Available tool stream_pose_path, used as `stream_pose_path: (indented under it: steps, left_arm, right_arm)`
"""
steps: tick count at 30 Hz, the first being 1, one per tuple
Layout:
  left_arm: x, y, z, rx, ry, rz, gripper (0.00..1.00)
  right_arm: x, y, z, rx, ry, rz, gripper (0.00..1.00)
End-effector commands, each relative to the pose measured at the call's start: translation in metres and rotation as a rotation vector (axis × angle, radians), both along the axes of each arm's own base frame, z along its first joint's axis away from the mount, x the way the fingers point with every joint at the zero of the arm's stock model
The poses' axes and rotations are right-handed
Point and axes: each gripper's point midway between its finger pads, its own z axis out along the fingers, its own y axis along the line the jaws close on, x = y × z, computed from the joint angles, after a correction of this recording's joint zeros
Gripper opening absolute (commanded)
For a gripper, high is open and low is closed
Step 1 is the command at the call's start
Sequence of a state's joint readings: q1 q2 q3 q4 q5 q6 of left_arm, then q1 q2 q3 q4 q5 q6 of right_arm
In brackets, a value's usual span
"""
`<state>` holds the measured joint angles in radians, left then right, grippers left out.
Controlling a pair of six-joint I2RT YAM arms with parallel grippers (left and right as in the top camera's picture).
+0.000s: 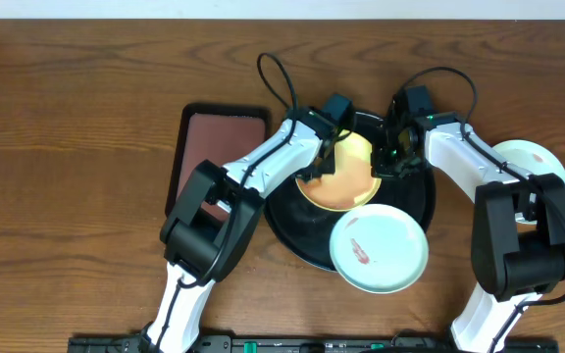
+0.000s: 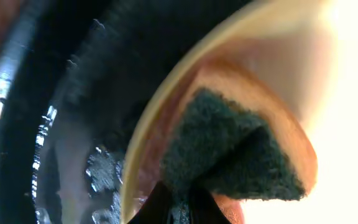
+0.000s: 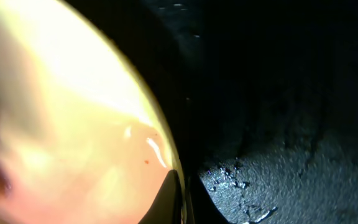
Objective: Clean dirty plates on tray and stack at the side
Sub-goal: 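Scrub the yellow plate with the sponge while the right gripper holds its rim, then return the sponge with the left gripper to the rectangular tray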
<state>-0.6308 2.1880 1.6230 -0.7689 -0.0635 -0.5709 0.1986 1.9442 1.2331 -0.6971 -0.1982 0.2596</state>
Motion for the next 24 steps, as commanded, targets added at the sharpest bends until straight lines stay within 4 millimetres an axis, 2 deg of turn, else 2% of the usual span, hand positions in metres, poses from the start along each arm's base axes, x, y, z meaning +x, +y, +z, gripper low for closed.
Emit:
stream_pose_path:
  steps: [1,8,15,20,24]
  left_arm:
    - [0.024,0.042,-0.027,0.192,-0.077,-0.035,0.08]
    - [0.056,0.022,-0.019,0.154,-0.205,-0.172,0.08]
    - [0.081,0.006,0.0,0.095,-0.319,-0.169,0.08]
    - [0.098,0.001,0.026,0.048,-0.407,-0.146,0.08]
    - [0.112,0.006,0.062,0.01,-0.487,-0.112,0.08]
  right_arm:
    - [0.002,-0.018,-0.01,-0.069,0.006,-0.031,0.01]
    - [0.001,-0.022,-0.011,-0.093,0.007,-0.023,0.01]
    - [-0.002,-0.023,-0.011,-0.101,0.012,-0.001,0.01]
    - [-0.004,-0.024,-0.012,-0.108,0.02,0.009,0.01]
    - [-0.004,-0.024,-0.012,-0.108,0.02,0.01,0.01]
